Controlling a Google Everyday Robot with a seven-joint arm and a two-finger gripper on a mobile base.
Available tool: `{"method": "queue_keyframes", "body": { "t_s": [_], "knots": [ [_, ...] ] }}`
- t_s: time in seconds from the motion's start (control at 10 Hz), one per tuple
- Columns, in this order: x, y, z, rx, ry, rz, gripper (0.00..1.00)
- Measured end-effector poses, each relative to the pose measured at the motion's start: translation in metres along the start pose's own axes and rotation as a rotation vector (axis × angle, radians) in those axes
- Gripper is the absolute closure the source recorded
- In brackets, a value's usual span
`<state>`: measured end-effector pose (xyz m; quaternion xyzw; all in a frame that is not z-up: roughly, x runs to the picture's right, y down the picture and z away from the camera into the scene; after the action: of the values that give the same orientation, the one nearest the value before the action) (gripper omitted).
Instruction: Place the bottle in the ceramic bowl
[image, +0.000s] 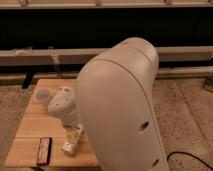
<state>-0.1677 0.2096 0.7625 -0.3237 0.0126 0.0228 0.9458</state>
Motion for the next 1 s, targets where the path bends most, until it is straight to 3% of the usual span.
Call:
{"method": "queue_keyframes", "body": {
  "t_s": [0.4, 1.0],
  "knots": [
    [-0.005, 0.012, -0.002, 0.050, -0.011, -0.207, 0.20],
    [-0.009, 0.020, 0.002, 0.038, -0.065, -0.413, 0.20]
  ]
}}
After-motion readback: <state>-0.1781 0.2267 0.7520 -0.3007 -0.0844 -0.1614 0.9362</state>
